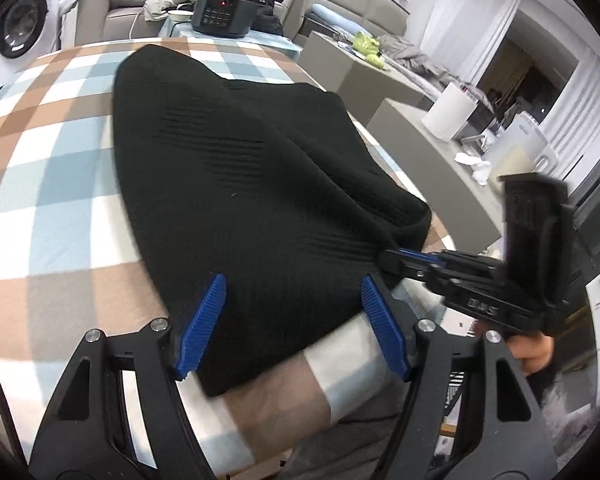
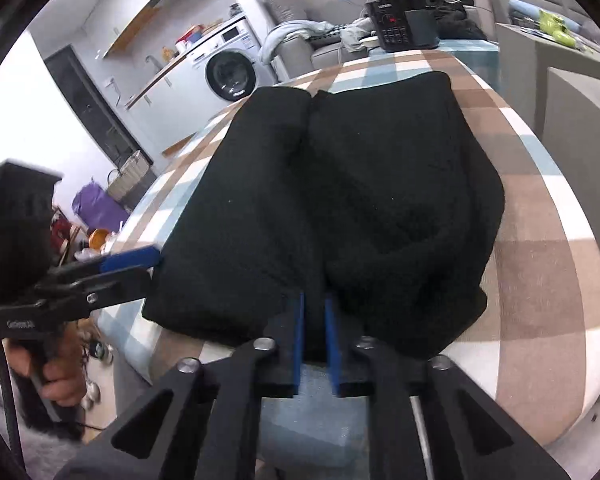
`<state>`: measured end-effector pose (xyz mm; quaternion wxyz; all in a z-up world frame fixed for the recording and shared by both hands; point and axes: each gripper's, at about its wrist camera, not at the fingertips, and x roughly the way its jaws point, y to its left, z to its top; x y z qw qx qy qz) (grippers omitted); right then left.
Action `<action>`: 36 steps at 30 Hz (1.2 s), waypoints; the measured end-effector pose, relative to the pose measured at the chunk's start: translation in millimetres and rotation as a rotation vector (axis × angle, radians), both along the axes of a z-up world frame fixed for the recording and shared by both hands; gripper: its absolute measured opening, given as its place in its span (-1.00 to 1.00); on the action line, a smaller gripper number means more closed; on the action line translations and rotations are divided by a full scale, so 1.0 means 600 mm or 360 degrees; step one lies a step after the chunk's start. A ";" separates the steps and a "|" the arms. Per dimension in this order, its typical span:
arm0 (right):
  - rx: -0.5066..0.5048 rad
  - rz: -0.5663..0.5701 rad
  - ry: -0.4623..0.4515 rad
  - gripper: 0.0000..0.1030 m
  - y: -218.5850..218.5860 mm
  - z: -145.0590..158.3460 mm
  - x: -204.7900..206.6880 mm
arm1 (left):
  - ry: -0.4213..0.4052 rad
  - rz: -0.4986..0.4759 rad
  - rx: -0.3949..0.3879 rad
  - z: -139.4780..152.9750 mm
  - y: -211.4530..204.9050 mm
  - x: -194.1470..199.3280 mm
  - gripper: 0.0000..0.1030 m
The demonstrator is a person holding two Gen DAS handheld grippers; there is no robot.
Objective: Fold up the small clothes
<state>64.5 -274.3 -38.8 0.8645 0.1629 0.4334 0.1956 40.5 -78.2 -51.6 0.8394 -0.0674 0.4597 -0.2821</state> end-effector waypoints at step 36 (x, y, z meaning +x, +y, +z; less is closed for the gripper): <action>0.0143 -0.0520 -0.0045 0.01 -0.117 0.027 -0.027 | 0.0114 0.0407 0.0039 -0.061 0.069 0.074 0.38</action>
